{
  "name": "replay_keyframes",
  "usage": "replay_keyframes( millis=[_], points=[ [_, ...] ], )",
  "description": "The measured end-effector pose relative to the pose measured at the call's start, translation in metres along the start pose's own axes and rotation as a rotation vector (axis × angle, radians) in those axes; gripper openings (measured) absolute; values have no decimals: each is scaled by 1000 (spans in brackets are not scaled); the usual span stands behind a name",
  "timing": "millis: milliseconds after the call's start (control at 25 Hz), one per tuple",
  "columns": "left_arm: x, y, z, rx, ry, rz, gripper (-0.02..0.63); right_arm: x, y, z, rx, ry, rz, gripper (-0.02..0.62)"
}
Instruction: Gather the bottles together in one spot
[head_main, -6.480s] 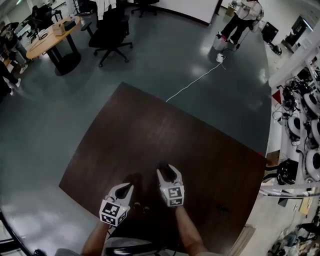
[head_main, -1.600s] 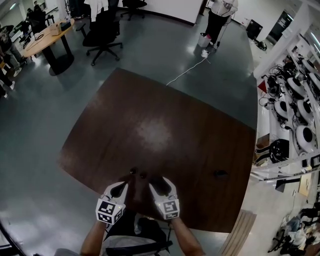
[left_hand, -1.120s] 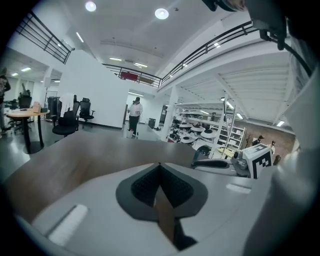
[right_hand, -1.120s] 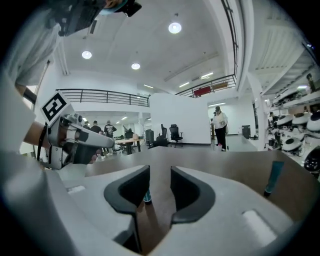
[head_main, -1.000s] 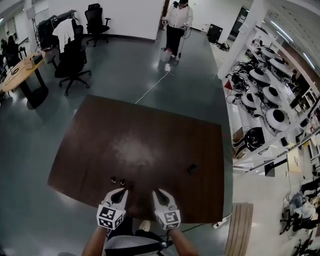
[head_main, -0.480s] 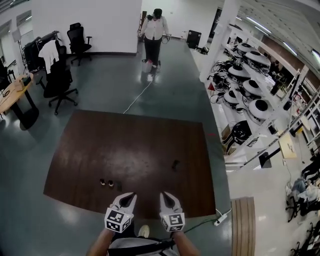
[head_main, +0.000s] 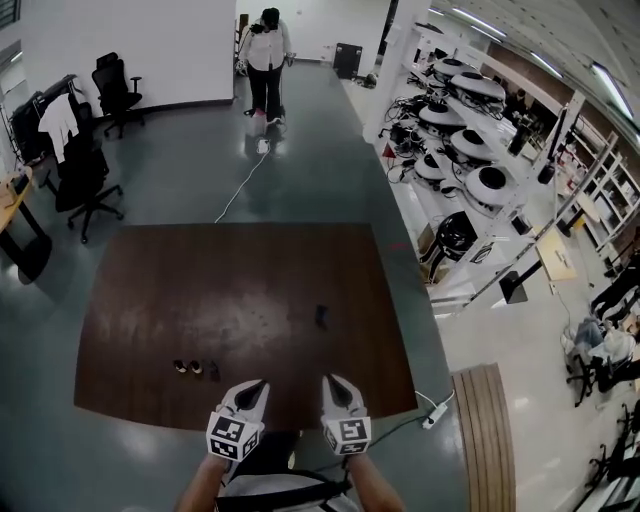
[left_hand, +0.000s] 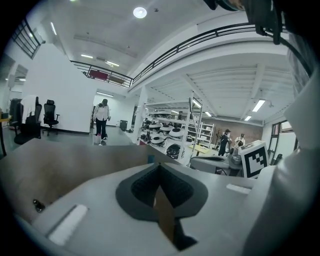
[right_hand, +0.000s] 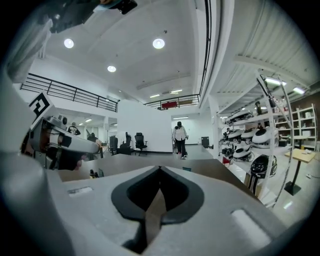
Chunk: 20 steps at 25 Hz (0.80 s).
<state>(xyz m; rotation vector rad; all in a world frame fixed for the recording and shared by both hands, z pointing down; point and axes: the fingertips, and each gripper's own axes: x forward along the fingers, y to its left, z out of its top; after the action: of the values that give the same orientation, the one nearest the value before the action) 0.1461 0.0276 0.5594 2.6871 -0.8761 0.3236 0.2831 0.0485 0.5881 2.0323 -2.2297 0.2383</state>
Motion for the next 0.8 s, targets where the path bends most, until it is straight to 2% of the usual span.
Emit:
replay_keyframes(
  millis=[320,640,680,720,800],
  points=[
    [51,6,-6,-17,45,-25,0,34,-39,-23,-3,61,-20,2],
    [94,30,-13,-53,94,6,0,91,-52,-32,16,78,61,3],
    [99,32,-13,-60,100,11,0,97,-54,-33,19,85,66,9],
    [104,35,-13,-66,106,17,0,102,-56,-35,25,92,72,46],
    [112,41,-13,-77,118,27,0,112,-59,-38,40,107,83,58]
  ],
)
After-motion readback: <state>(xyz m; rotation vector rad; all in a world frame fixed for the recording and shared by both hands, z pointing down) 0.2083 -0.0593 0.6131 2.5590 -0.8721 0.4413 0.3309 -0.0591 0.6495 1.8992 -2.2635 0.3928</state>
